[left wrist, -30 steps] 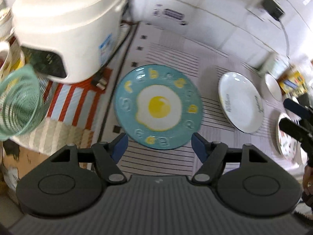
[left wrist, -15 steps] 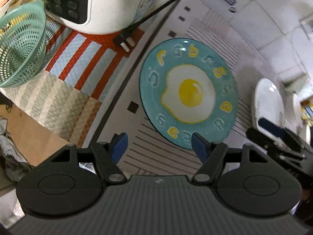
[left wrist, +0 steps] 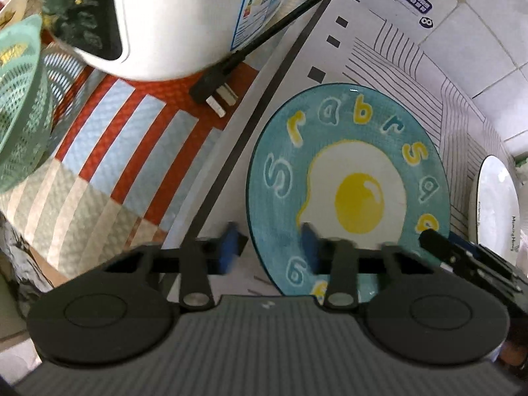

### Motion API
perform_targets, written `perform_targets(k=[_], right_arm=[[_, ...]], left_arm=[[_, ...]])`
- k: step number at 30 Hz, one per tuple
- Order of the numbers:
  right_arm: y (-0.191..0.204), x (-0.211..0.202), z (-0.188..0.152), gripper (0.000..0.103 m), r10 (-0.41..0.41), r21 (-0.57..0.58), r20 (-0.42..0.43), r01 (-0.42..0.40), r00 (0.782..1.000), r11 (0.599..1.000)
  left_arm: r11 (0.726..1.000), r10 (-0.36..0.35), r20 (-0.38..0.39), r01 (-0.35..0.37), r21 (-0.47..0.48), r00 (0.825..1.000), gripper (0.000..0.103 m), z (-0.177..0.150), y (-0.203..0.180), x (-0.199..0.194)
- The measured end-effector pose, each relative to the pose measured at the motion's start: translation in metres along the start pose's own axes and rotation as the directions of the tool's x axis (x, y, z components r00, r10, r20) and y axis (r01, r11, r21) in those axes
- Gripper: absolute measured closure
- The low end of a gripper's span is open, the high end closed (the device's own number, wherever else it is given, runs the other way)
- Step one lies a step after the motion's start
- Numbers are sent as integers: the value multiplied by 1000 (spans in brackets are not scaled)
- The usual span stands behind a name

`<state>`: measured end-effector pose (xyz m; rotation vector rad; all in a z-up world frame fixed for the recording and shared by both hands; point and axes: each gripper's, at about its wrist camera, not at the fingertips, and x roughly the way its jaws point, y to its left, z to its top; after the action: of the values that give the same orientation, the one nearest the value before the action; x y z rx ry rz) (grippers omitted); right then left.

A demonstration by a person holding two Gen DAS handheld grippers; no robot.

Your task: Organize plates and bowls

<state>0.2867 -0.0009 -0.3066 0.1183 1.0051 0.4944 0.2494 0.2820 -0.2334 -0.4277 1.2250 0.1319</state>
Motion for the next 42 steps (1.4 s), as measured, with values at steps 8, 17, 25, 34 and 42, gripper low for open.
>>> perform_targets(k=[8,17,25,34,42], right_arm=[[-13,8,3,89,30,85,-31,-27,999,996],[-21,21,14,88,86,102,-81,-78,993,992],[-15,-15,20,87,135,17,-73,-134,988,991],[-15,-89,15,86,86,20,30,-86,996,996],[-28,-159,13,85,6,58,142,-14,990,998]], left_arm=[[1000,-20,18,20,8,1000,82,3,2,2],[999,-23,7,24,-40,1000,81,3,3,2],[989,-79,6,78,129,997,80,-9,-16,-41],[972,-131,43,120,201,990,80,-29,-61,-93],[912,-239,7,222,345,971,80,-30,-114,-122]])
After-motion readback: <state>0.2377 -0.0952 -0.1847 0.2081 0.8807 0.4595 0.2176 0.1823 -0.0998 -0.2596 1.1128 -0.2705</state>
